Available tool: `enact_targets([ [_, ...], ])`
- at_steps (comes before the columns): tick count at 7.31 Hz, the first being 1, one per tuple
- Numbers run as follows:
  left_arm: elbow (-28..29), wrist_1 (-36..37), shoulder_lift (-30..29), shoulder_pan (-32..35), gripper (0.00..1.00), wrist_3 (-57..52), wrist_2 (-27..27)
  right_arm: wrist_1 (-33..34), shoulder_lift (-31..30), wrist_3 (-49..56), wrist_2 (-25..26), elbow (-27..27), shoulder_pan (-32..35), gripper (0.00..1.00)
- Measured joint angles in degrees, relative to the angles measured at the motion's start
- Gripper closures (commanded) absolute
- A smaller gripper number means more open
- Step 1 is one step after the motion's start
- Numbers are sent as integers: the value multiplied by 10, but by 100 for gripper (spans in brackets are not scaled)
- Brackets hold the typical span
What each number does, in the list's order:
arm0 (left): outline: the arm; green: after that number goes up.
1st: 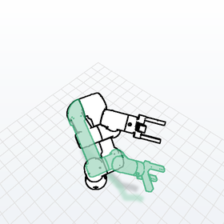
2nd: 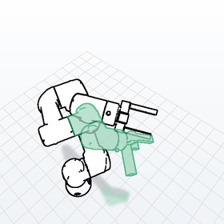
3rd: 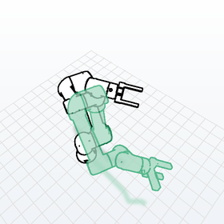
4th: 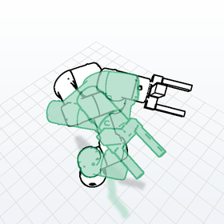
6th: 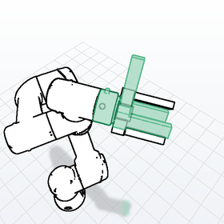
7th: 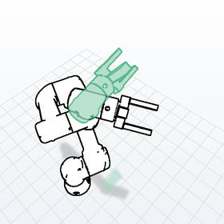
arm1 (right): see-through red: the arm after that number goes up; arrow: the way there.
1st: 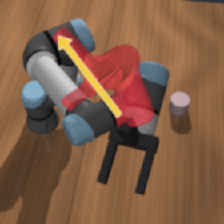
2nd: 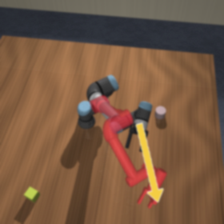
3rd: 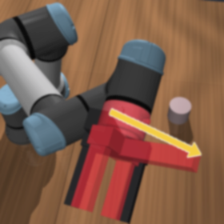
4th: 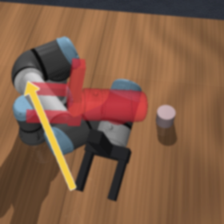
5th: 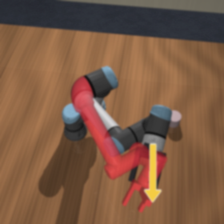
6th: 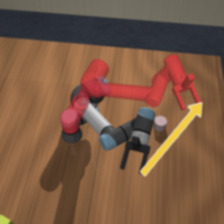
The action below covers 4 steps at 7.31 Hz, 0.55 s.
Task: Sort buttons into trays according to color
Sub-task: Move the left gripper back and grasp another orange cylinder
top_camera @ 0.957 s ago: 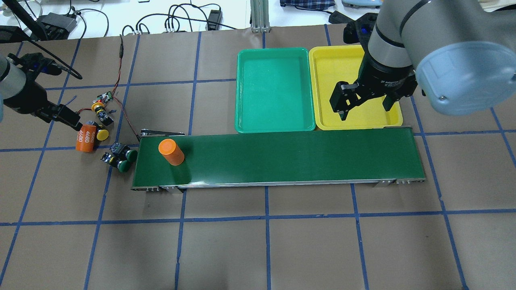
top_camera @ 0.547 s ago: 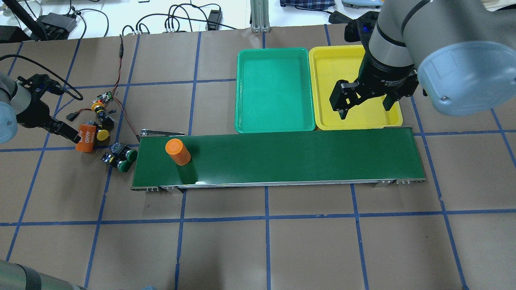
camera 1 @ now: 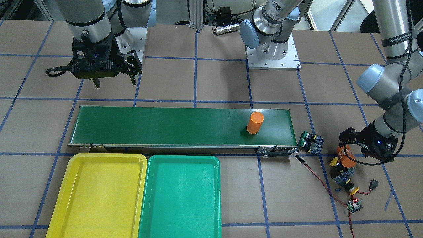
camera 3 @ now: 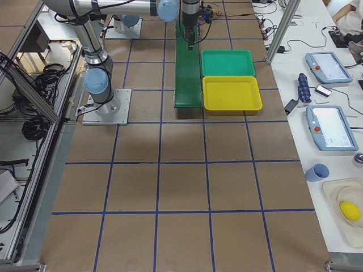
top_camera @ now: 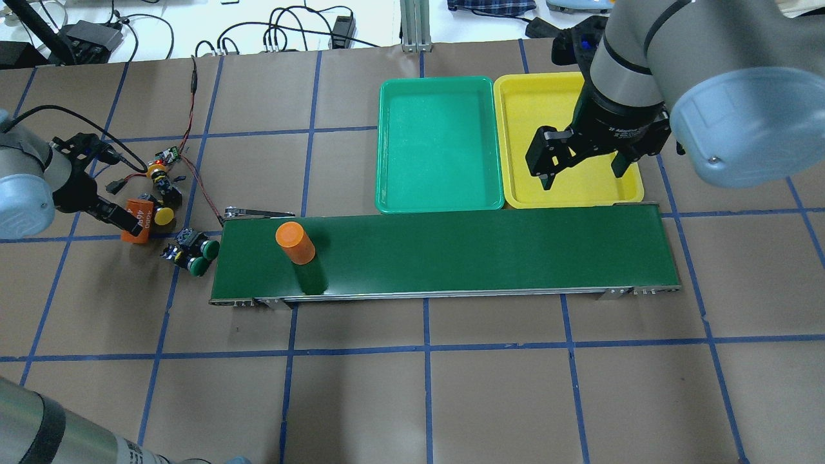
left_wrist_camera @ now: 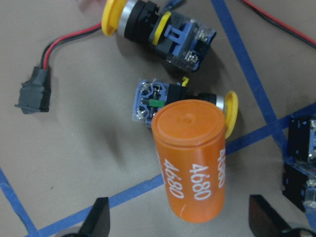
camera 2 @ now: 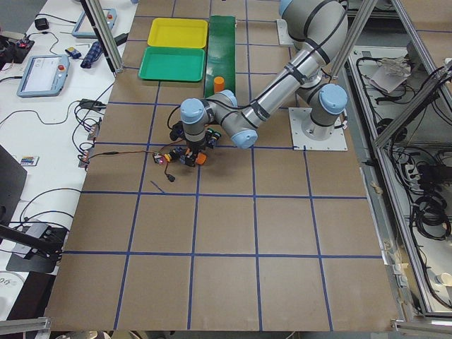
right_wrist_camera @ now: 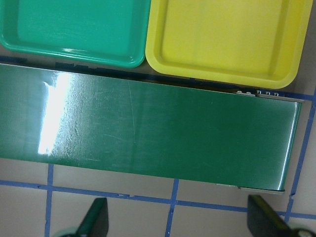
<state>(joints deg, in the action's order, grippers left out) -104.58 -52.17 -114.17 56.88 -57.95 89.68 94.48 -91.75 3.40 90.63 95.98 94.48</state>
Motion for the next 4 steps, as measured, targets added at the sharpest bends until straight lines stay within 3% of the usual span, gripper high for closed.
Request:
enact_targets([
  [1, 2, 0, -12, 1, 100, 1, 0, 0, 0, 0, 0, 0, 0, 0],
  [4, 8, -2, -19, 3, 100, -1, -1, -1, 0, 2, 1, 1, 0, 0],
])
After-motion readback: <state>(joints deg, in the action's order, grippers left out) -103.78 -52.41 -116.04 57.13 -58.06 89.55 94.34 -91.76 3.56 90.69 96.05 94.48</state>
